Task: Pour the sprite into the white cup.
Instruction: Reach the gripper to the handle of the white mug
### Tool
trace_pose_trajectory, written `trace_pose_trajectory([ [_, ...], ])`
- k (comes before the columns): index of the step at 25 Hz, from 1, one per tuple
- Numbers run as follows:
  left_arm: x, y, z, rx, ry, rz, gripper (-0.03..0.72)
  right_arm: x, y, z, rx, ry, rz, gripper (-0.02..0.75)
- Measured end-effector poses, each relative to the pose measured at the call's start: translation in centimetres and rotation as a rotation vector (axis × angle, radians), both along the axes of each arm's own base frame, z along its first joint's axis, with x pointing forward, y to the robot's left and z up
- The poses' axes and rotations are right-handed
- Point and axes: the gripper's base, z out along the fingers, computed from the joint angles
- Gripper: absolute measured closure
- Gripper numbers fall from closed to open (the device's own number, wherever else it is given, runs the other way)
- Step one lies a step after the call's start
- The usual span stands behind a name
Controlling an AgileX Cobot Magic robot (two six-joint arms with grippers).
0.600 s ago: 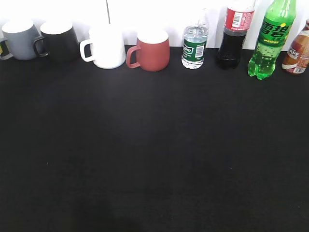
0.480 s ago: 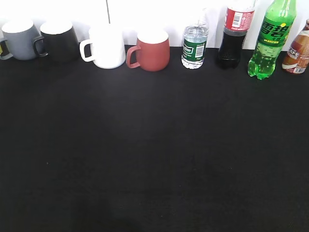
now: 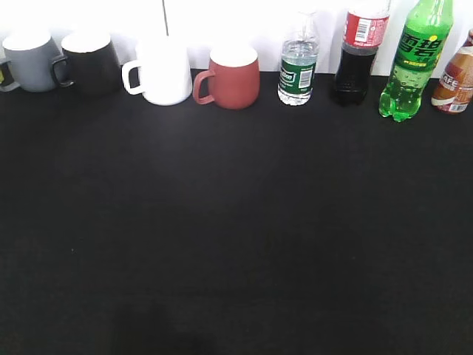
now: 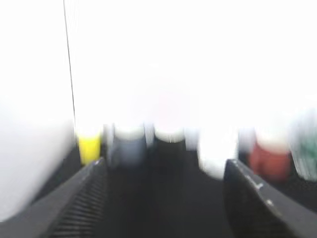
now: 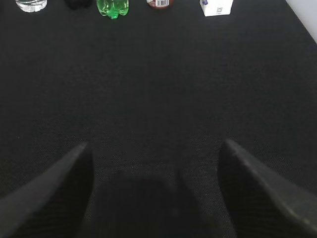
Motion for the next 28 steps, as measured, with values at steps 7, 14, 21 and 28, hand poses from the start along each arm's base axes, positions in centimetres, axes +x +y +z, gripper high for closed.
trace_pose_trajectory([
  [7, 11.8, -0.7, -6.8, -0.014, -0.023, 0.002, 0.133, 0.0, 0.0, 0.0, 0.000, 0.000, 0.000, 0.150],
  [14, 23.1, -5.4, -11.9, 0.060, 0.091, -0.202, 0.136, 0.0, 0.0, 0.0, 0.000, 0.001, 0.000, 0.150],
  [21, 35.7, -8.2, -16.2, 0.086, 0.249, -0.205, 0.180, 0.0, 0.0, 0.0, 0.000, 0.000, 0.000, 0.150],
  [28, 42.0, -10.7, -18.6, 0.065, 0.282, -0.202, 0.299, 0.0, 0.0, 0.0, 0.000, 0.000, 0.000, 0.150],
])
